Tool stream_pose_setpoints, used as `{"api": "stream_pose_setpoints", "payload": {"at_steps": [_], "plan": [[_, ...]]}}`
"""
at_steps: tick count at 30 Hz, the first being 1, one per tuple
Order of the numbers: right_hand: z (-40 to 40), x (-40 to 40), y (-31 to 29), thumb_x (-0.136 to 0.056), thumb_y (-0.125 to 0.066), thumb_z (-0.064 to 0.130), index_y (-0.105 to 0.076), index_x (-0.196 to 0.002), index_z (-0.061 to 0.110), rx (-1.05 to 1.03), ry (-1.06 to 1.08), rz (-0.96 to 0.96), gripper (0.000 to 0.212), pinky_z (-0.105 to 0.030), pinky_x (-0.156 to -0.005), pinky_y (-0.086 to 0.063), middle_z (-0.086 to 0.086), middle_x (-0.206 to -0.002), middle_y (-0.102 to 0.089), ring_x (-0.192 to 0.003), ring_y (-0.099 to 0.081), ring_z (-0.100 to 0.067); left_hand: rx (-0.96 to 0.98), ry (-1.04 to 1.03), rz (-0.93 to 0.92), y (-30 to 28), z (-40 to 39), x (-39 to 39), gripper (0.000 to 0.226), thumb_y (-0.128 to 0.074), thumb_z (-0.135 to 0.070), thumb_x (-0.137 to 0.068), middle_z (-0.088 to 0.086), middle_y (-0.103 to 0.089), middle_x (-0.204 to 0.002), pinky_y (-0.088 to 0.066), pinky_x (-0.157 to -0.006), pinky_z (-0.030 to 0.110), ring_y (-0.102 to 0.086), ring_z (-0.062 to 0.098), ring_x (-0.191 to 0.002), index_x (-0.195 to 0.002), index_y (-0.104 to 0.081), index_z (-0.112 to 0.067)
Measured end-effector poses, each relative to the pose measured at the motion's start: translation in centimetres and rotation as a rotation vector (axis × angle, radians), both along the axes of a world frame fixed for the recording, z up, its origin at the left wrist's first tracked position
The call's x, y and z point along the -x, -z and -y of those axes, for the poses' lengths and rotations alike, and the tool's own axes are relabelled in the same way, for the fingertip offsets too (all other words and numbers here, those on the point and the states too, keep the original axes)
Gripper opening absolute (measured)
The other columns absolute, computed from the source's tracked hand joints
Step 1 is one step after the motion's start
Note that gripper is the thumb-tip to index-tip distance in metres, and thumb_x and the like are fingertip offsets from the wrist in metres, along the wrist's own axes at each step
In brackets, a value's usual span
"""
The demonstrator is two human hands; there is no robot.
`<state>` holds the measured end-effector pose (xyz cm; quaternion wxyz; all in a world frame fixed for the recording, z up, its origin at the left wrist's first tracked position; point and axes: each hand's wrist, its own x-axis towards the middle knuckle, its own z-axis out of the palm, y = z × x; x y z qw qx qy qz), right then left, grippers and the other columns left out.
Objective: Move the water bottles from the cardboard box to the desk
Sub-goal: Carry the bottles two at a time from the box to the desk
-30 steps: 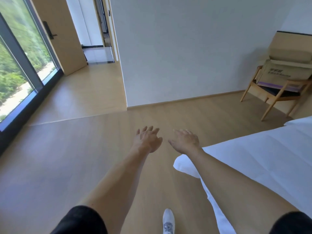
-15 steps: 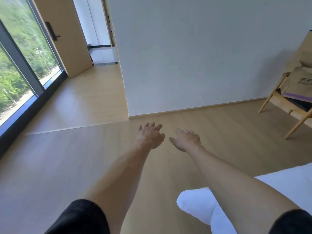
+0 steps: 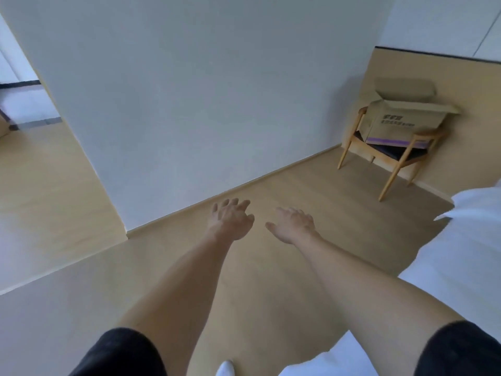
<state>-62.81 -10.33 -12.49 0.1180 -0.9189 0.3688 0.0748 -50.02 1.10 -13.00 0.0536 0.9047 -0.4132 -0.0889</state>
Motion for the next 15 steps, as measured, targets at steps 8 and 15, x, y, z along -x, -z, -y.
{"api": "stream_pose_setpoints", "payload": {"at_steps": [8,15], "plan": [[9.1,-6.1,-0.6,-0.097,-0.044,0.057,-0.038,-0.151,0.031,-0.002,0.207,-0.01,0.061,-0.043,-0.114,-0.031,-0.007,-0.15,-0.048,-0.141,-0.04,-0.026,-0.046,0.221,0.006,-1.5,11.2,-9.0,0.056,-0.03,-0.045,-0.103,-0.003,-0.034,-0.159,-0.019,-0.122,0.043,-0.025,0.021,-0.149,-0.157,-0.027,-0.032],[18.0,-7.2,0.7,-0.096,-0.044,0.058,-0.043,-0.147,0.029,0.01,0.379,-0.04,0.058,-0.044,-0.111,-0.032,-0.007,-0.147,-0.05,-0.14,-0.041,-0.026,-0.049,0.38,-0.012,-0.6,22.2,-11.0,0.055,-0.031,-0.046,-0.103,-0.001,-0.028,-0.164,-0.016,-0.123,0.047,-0.023,0.024,-0.15,-0.157,-0.028,-0.033]]}}
